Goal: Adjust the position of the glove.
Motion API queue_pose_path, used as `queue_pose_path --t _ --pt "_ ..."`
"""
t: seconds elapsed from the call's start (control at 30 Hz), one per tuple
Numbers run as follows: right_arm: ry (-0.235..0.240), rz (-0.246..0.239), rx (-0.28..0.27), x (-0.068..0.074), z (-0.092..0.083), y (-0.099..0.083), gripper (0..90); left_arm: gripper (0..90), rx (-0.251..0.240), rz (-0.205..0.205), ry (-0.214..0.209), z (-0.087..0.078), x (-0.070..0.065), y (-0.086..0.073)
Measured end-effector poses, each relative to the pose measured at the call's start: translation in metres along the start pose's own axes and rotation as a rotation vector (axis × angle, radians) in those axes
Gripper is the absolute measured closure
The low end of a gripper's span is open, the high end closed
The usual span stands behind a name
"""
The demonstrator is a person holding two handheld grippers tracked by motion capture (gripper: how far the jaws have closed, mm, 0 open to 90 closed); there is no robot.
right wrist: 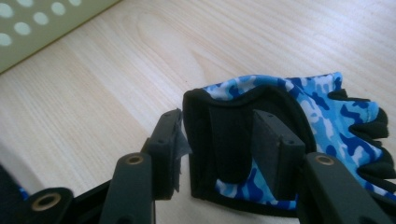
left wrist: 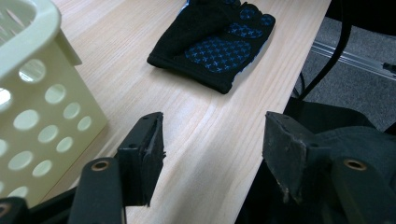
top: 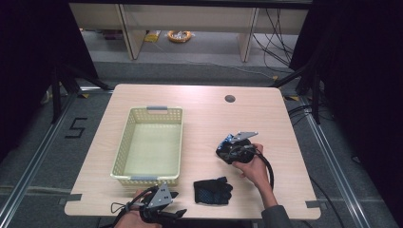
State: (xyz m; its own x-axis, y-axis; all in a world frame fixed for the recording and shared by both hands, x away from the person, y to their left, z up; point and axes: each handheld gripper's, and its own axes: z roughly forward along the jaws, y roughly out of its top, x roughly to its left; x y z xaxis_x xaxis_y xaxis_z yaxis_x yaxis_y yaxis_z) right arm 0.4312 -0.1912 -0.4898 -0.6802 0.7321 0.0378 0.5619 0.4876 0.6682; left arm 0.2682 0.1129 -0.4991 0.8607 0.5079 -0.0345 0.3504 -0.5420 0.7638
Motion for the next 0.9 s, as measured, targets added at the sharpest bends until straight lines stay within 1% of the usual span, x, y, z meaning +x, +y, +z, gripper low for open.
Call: queue_pose_path --t 0.03,0.07,0.1,0.13,0.17,0.2,0.23,0.27,0.3,0.33,0.37,0.4,0.43,0.47,0.5,0.53,0.57,0.6,0.63,0.67,0.7,0.73,0.77,0.8,0.83,0.87,0.9 --pt "-0.014 -0.003 -0.017 -0.001 0.005 0.000 55.6 37.7 0.003 -0.010 -0.004 0.000 0.000 0.000" --pt "-0.014 -0.003 -0.017 -0.001 0.005 0.000 55.6 37.7 0.003 -0.010 -0.004 0.000 0.000 0.000" --pt "-0.012 -0.005 0.001 -0.003 0.006 0.001 56.1 37.7 0.000 -0.005 -0.006 0.000 0.001 0.000" --pt "-0.012 -0.005 0.001 -0.003 0.006 0.001 56.1 37.7 0.000 -0.005 -0.006 0.000 0.001 0.000" --pt "-0.016 0.019 -0.012 -0.003 0.008 0.001 56.8 37.6 0.013 0.007 0.007 0.000 0.002 0.000" --pt "-0.014 0.006 0.007 -0.005 0.007 0.001 57.0 37.6 0.011 0.006 0.005 0.000 0.001 0.000" --pt "-0.015 0.011 0.013 -0.006 0.007 0.001 57.4 37.6 0.019 0.010 0.006 0.001 0.002 0.000" --pt "-0.021 0.014 0.021 -0.006 0.008 0.000 57.9 37.6 0.015 0.004 -0.005 0.001 0.002 0.000" --pt "-0.029 -0.003 -0.002 -0.008 0.012 -0.002 58.8 37.6 0.011 -0.003 -0.013 0.001 0.001 0.000" --pt "-0.021 0.016 0.037 -0.008 0.010 -0.002 60.0 37.5 0.012 -0.006 -0.017 0.002 0.001 0.000" --pt "-0.017 0.017 0.007 -0.009 0.012 -0.004 60.3 37.5 0.007 -0.004 -0.007 0.002 0.001 -0.001" --pt "-0.017 0.017 0.007 -0.009 0.012 -0.004 60.3 37.5 0.007 -0.004 -0.007 0.002 0.001 -0.001" --pt "-0.013 0.031 0.024 -0.010 0.011 -0.004 62.0 37.4 0.007 0.005 -0.003 0.002 0.002 -0.001" --pt "-0.017 0.027 0.008 -0.011 0.012 -0.005 62.6 37.4 0.007 0.005 -0.003 0.002 0.002 -0.001" --pt "-0.012 0.020 0.017 -0.012 0.010 -0.005 63.6 37.4 0.008 0.001 -0.004 0.002 0.002 -0.001" --pt "-0.012 0.044 0.018 -0.012 0.010 -0.005 64.8 37.3 0.008 0.001 -0.004 0.002 0.002 -0.001" --pt "-0.020 0.044 -0.002 -0.012 0.012 -0.007 66.1 37.3 0.011 -0.005 -0.010 0.002 0.001 -0.001" --pt "-0.021 0.041 0.000 -0.012 0.012 -0.006 66.6 37.3 0.012 -0.003 -0.012 0.002 0.001 -0.001" --pt "-0.017 0.039 0.017 -0.012 0.010 -0.005 66.9 37.2 0.020 0.007 -0.006 0.002 0.002 -0.001" --pt "-0.017 0.039 0.017 -0.012 0.010 -0.005 66.9 37.2 0.020 0.007 -0.006 0.002 0.002 -0.001" --pt "-0.018 0.046 0.020 -0.011 0.010 -0.006 67.2 37.2 0.027 0.018 -0.004 0.002 0.003 -0.001" --pt "-0.028 0.025 0.013 -0.011 0.010 -0.006 67.2 37.2 0.028 0.021 0.001 0.002 0.003 -0.002" --pt "-0.036 0.016 -0.007 -0.011 0.012 -0.006 67.4 37.1 0.023 0.034 0.000 0.002 0.003 -0.001" --pt "-0.036 0.019 -0.010 -0.011 0.012 -0.006 67.6 37.1 0.031 0.039 0.000 0.002 0.003 -0.001" --pt "-0.036 0.019 -0.009 -0.011 0.012 -0.006 67.8 37.1 0.001 0.011 -0.007 0.003 0.001 -0.002" --pt "-0.036 0.019 -0.009 -0.011 0.012 -0.006 67.9 37.1 0.001 0.011 -0.007 0.003 0.001 -0.002" --pt "-0.036 0.019 -0.009 -0.011 0.012 -0.006 67.9 37.1 0.016 0.012 0.000 0.003 0.001 -0.002"
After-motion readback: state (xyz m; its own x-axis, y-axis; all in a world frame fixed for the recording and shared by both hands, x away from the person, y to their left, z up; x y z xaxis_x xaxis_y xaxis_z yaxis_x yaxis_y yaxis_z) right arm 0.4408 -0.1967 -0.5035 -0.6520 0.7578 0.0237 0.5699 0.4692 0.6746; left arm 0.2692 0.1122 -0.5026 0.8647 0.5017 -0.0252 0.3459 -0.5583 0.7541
